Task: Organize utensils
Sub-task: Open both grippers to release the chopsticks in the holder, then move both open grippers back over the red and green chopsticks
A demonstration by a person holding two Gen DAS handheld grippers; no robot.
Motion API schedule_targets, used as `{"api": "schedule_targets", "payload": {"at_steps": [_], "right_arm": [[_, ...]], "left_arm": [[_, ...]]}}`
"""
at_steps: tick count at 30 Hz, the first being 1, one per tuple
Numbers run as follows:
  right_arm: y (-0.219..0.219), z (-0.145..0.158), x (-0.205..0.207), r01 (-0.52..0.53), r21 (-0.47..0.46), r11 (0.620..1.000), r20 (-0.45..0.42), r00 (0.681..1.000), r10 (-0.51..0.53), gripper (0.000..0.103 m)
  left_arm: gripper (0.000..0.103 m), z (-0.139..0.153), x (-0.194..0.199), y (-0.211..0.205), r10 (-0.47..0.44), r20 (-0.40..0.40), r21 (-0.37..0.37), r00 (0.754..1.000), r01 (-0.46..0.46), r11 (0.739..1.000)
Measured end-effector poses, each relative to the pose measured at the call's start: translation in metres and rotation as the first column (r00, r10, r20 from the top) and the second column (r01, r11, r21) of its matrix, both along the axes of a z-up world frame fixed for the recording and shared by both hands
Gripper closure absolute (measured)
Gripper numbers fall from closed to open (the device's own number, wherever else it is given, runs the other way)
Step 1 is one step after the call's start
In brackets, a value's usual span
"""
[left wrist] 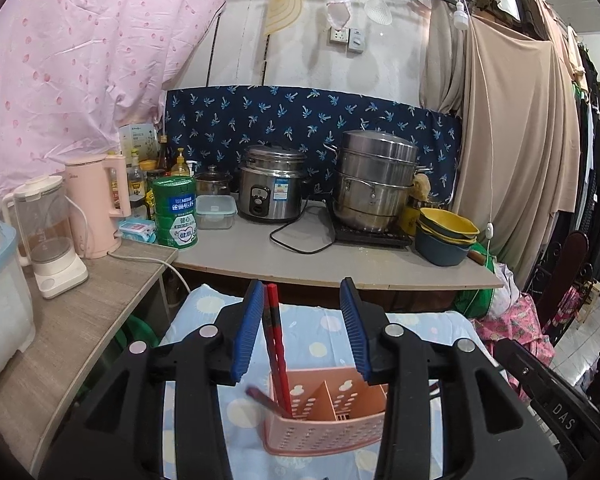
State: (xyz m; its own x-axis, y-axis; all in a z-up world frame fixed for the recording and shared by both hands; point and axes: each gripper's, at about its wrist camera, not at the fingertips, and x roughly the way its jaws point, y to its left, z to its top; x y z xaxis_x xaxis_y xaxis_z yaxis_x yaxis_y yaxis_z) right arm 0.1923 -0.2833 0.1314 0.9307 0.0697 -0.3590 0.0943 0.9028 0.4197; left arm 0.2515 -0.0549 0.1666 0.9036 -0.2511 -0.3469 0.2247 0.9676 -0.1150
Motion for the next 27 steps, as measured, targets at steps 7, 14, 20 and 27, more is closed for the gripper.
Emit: {"api": "schedule_targets", "payload": {"at_steps": [7, 14, 20, 27], "right_arm": [[0.014, -0.003, -0.022, -0.030, -0.035, 0.999, -0.025, 0.999, 0.030, 0.083], [0.028, -0.013, -0.047, -0.050, -0.073, 0.996, -0.064, 0.997, 0.045, 0.083], [0.037, -0.027, -0.072, -0.062, -0.096, 0.993, -0.121, 0.991, 0.050, 0.083], [0.046, -0.053, -0.099, -0.089, -0.079, 0.993, -0.190, 0.979, 0.072, 0.083]], "left_arm": [[0.065, -0.010, -0.021, 0.006, -0.009, -0.031, 0.016, 0.999, 0.010, 1.000], [0.065, -0.025, -0.048, 0.012, -0.018, -0.065, 0.032, 0.998, 0.020, 0.999], [0.065, -0.045, -0.071, 0.016, -0.038, -0.117, 0.042, 0.992, 0.044, 0.998], [0.065, -0.079, -0.097, 0.018, -0.055, -0.198, 0.051, 0.979, 0.066, 0.996]]}}
